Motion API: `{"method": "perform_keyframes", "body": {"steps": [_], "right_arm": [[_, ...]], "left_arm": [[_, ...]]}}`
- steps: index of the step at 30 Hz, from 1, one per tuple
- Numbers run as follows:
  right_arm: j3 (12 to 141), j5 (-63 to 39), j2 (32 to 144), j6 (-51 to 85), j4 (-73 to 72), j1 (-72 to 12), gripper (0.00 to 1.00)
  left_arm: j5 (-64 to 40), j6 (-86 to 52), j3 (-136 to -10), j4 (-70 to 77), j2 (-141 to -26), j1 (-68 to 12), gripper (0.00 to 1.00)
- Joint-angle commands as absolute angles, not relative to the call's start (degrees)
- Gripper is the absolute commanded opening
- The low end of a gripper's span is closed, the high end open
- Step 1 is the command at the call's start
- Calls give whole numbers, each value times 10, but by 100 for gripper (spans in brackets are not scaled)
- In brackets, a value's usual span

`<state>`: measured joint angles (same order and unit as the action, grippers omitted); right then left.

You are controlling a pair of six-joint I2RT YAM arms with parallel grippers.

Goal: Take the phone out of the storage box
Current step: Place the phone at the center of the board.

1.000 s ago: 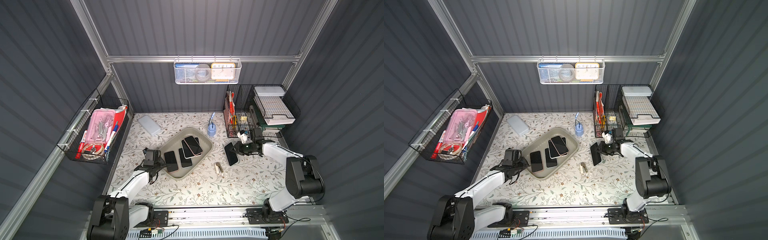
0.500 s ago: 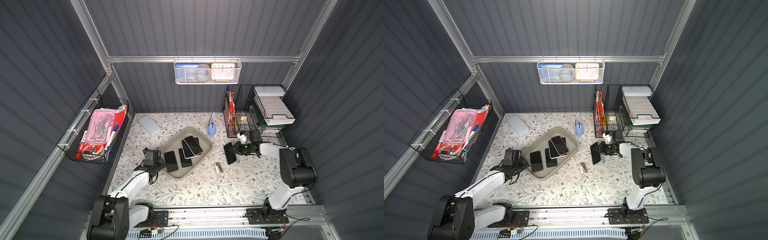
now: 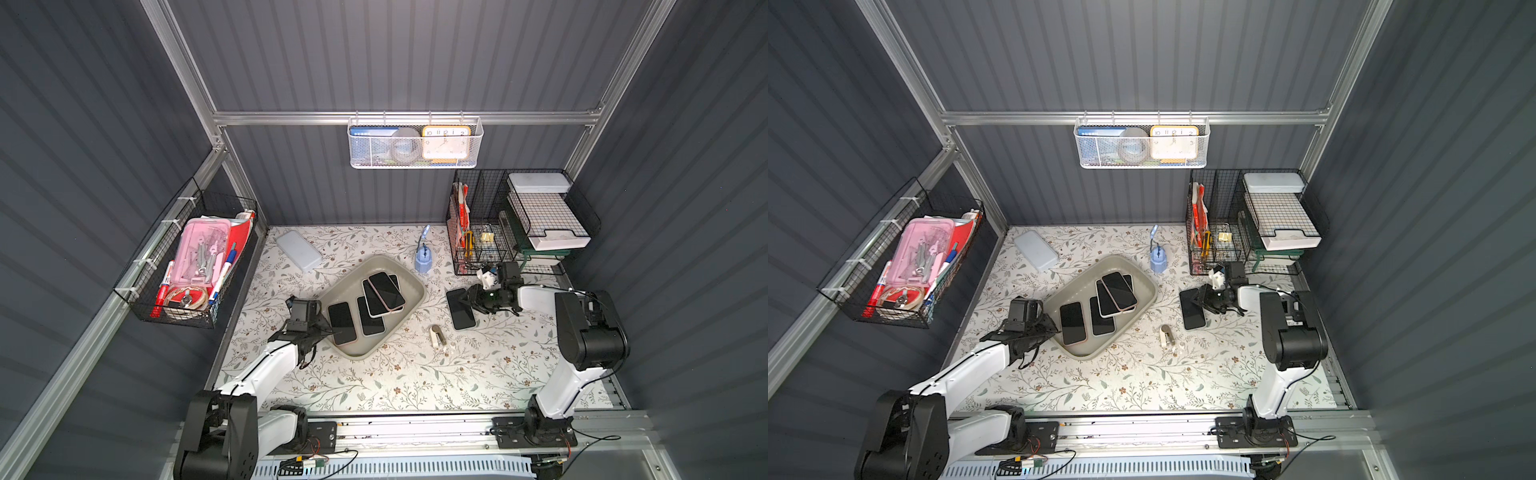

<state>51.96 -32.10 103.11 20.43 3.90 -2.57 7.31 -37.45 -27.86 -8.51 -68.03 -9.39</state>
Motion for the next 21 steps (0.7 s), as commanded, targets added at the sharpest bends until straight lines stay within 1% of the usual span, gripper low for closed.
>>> {"method": "perform_keyframes", "body": {"steps": [1, 5, 7, 8, 9, 11, 14, 15, 16, 19, 21], "right_arm": [[527, -282, 1016, 210, 52, -24, 48], [515, -217, 970, 218, 67, -26, 57], [519, -169, 940, 203, 98, -33, 58], [525, -121, 923, 184, 124, -43, 59], [533, -79, 902, 163, 154, -58, 59], [540, -31, 859, 119, 183, -100, 60], [546, -10, 812, 49, 193, -187, 65], [549, -10, 803, 34, 192, -213, 84], [551, -14, 799, 26, 186, -230, 99], [561, -58, 806, 25, 154, -265, 99], [590, -78, 833, 30, 156, -288, 98]], "left_arm": [[32, -338, -277, -86, -685, -103, 21], [34, -341, -276, -87, -685, -103, 21], [35, -341, -276, -87, -684, -103, 21], [35, -342, -276, -87, -683, -103, 21], [35, -342, -276, -88, -683, -103, 21], [36, -343, -275, -88, -682, -103, 21], [35, -344, -276, -87, -684, -103, 21], [35, -344, -276, -87, -685, -103, 21], [34, -343, -276, -87, -685, -103, 21], [32, -342, -275, -86, -682, -103, 21], [33, -342, -274, -85, -679, -103, 21]]}}
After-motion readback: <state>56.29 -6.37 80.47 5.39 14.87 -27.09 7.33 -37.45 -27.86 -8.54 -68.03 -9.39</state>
